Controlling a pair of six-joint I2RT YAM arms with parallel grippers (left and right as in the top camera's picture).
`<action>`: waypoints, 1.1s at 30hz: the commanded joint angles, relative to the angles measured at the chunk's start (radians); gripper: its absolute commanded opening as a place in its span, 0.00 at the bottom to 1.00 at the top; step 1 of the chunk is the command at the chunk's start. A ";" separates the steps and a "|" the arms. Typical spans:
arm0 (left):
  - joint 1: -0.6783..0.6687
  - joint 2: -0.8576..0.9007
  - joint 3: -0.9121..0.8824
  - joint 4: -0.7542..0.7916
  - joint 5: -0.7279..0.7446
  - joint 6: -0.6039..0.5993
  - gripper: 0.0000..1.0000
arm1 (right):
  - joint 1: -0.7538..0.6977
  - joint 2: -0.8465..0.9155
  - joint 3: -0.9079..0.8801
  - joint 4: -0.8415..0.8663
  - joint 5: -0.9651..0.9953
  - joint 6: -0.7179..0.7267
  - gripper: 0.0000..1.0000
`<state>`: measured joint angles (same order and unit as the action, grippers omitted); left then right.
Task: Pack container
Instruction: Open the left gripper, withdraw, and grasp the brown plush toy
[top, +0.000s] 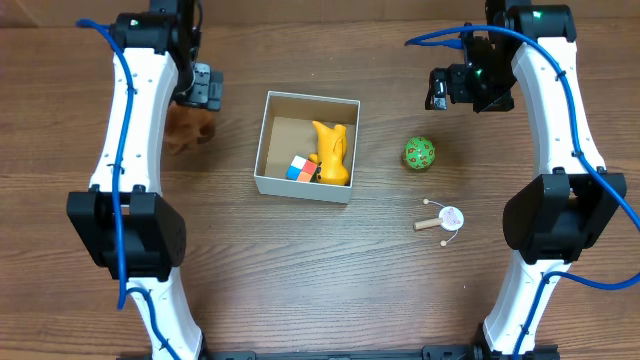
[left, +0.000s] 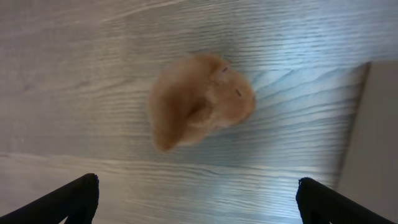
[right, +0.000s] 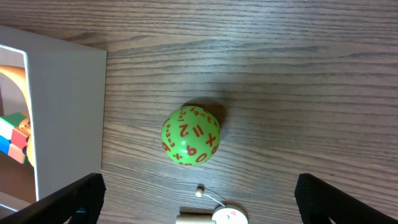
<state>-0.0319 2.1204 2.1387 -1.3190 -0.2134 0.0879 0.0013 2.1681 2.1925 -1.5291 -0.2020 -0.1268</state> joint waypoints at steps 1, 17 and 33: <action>0.026 0.034 -0.005 0.031 0.027 0.276 1.00 | -0.003 -0.041 0.026 0.005 -0.001 0.008 1.00; 0.045 0.248 -0.010 0.079 0.076 0.614 1.00 | -0.003 -0.041 0.026 0.005 -0.001 0.008 1.00; 0.050 0.291 0.068 0.074 -0.116 0.479 0.04 | -0.003 -0.041 0.026 0.005 -0.001 0.008 1.00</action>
<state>0.0231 2.4004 2.1509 -1.2251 -0.2554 0.6407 0.0013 2.1681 2.1925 -1.5288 -0.2020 -0.1268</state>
